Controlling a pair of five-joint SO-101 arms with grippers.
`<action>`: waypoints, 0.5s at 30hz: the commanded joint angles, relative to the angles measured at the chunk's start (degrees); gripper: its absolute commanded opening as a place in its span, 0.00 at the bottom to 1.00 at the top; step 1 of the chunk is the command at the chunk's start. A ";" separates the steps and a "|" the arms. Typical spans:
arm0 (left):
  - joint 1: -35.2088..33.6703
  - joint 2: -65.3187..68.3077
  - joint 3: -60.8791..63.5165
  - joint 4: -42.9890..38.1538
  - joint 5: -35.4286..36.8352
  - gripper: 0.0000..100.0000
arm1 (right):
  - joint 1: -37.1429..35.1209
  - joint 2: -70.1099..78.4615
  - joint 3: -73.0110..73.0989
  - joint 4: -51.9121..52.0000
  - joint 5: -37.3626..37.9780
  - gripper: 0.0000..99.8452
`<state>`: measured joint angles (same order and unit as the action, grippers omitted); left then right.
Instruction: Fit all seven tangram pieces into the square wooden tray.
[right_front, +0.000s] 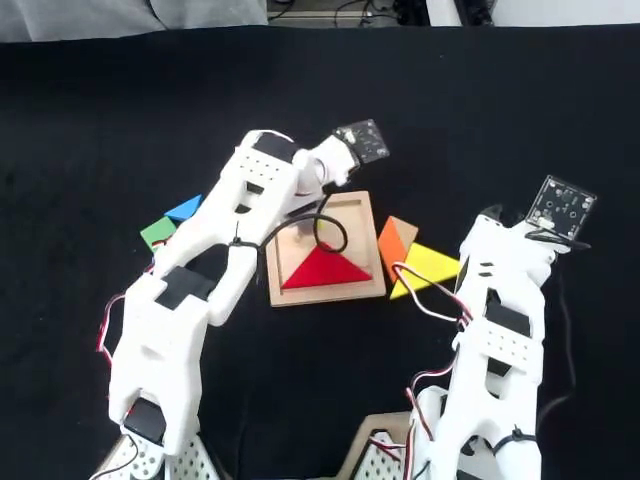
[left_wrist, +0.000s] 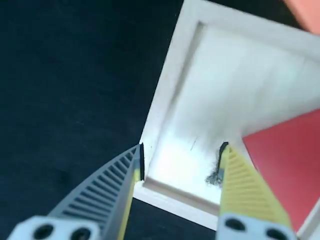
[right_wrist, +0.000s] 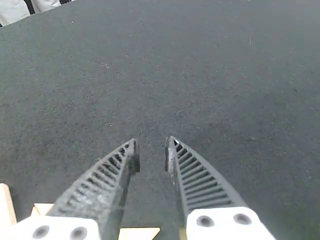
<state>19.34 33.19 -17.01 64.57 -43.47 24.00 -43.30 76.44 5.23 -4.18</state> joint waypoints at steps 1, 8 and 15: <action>-0.22 -0.88 2.33 -0.35 0.18 0.25 | -0.62 -1.80 -0.40 -1.41 0.44 0.10; 1.01 -4.22 9.01 -0.35 5.10 0.25 | -0.62 -1.80 -0.57 -1.41 0.44 0.10; 1.98 -12.84 15.16 -0.97 7.03 0.25 | -0.62 -1.80 -0.48 -1.41 0.44 0.10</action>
<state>20.40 25.80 -3.38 64.22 -37.23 24.00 -43.30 76.44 5.23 -4.18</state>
